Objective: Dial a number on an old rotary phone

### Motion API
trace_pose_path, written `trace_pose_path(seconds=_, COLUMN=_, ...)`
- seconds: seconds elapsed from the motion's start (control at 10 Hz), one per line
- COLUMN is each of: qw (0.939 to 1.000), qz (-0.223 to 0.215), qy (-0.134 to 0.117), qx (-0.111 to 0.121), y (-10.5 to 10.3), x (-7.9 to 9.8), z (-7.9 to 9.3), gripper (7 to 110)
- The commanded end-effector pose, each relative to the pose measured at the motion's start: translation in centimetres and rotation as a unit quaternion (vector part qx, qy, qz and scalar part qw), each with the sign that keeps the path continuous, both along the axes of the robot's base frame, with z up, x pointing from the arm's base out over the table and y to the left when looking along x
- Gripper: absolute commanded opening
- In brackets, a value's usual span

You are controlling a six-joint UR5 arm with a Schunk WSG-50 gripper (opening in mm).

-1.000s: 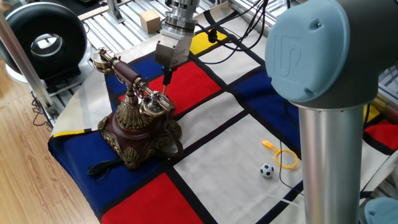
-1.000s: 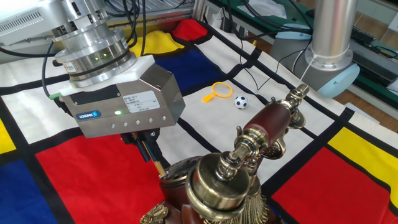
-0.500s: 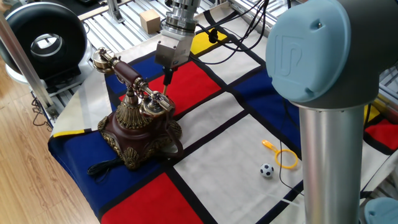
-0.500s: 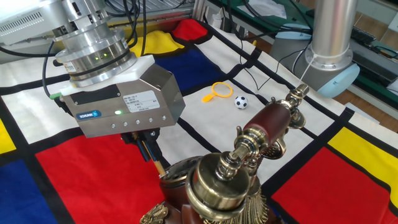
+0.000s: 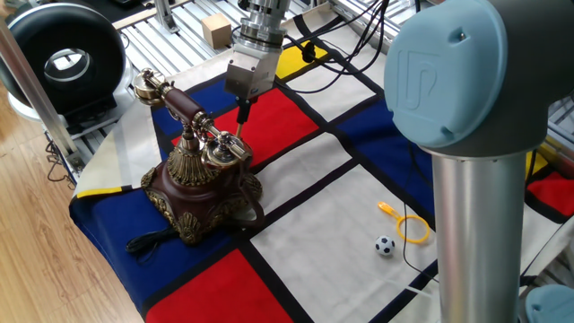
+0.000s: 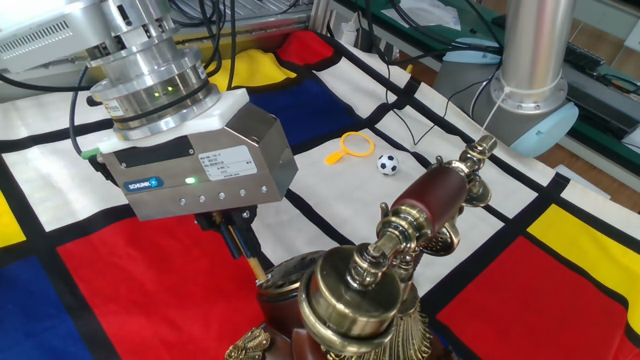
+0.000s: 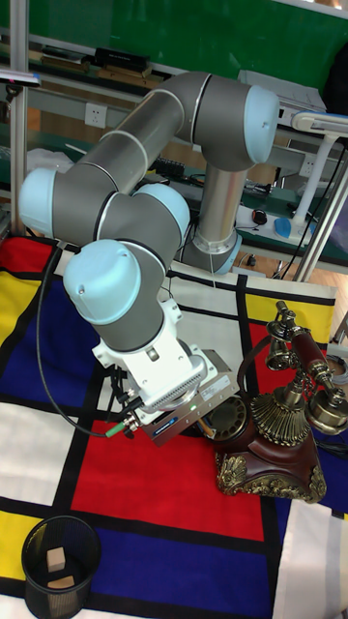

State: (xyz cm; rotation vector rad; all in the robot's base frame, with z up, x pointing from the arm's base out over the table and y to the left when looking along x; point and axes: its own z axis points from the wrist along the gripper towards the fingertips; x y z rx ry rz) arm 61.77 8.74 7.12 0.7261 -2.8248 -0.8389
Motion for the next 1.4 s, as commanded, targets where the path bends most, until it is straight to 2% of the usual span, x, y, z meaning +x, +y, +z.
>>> trace_pose_path(seconds=0.0, qw=1.0000, qz=-0.003, qy=-0.001, qx=0.005, y=0.15, x=0.05, z=0.15, gripper=7)
trace_pose_path(seconds=1.3, qw=1.0000, qz=-0.005, qy=0.002, qx=-0.004, y=-0.25, x=-0.09, z=-0.07, gripper=7)
